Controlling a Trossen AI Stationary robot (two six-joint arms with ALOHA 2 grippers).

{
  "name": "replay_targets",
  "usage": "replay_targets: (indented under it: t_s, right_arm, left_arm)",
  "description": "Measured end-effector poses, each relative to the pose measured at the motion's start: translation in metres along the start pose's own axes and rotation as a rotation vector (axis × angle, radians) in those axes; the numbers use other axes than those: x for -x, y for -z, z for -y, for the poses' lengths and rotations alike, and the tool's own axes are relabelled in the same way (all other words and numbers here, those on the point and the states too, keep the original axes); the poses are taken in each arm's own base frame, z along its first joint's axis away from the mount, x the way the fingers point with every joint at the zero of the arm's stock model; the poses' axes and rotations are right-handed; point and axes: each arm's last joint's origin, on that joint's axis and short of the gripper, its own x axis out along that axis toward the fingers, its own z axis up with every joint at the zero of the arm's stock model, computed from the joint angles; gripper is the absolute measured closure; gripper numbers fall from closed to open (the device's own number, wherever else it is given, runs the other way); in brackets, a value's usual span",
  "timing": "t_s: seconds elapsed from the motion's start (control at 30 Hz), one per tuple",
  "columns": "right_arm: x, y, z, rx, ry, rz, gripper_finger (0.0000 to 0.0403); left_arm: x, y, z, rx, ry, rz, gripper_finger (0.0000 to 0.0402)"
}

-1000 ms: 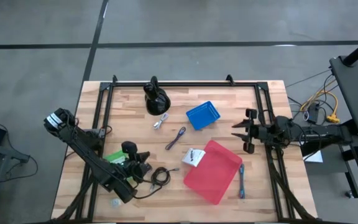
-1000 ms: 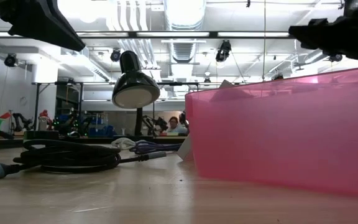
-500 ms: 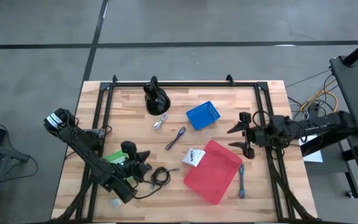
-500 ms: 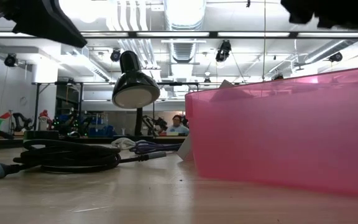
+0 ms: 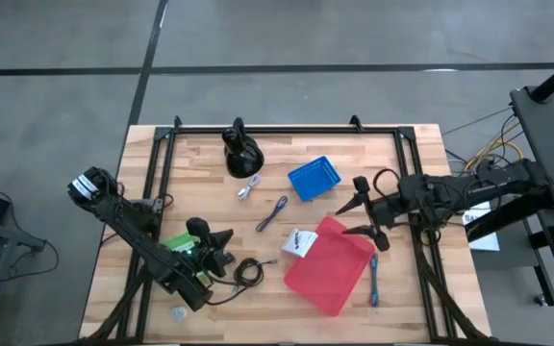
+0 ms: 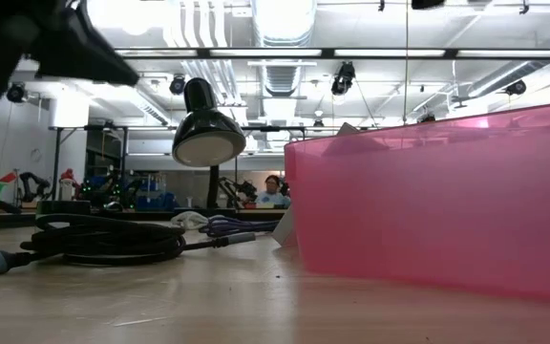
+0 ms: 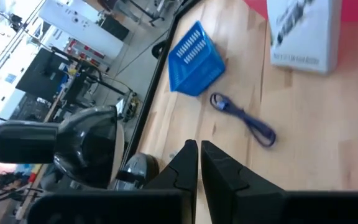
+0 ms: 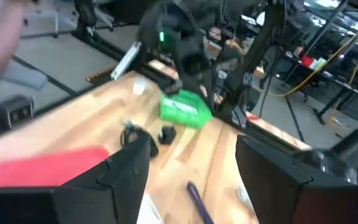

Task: Pick and place items into bin
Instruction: Put the white card reader box into the green bin

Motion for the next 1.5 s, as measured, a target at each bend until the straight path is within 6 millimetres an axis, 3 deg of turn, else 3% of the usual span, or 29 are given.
replay_targets:
  t_s: [0.17, 0.33, 0.73, 1.07, 1.5]
  right_arm:
    - [-0.009, -0.028, 0.006, 0.032, 0.026, -0.056, 0.0179]
    - [-0.020, -0.043, 0.004, 0.033, 0.053, -0.162, 0.0179]
    - [-0.060, -0.041, -0.027, 0.042, 0.017, -0.524, 0.0179]
    - [-0.089, -0.035, -0.035, 0.039, -0.027, -0.688, 0.0179]
    - [-0.091, -0.034, -0.034, 0.067, 0.035, -0.745, 0.0179]
  left_arm:
    - [-0.004, 0.014, 0.002, -0.050, -0.036, 0.004, 0.0398]
    - [-0.003, 0.012, 0.000, -0.045, -0.091, 0.047, 0.0398]
    - [-0.001, 0.001, -0.001, 0.039, -0.169, 0.129, 0.0398]
    - [0.002, -0.004, -0.009, 0.149, -0.171, 0.162, 0.0398]
    - [0.005, -0.015, -0.003, 0.216, -0.129, 0.183, 0.0398]
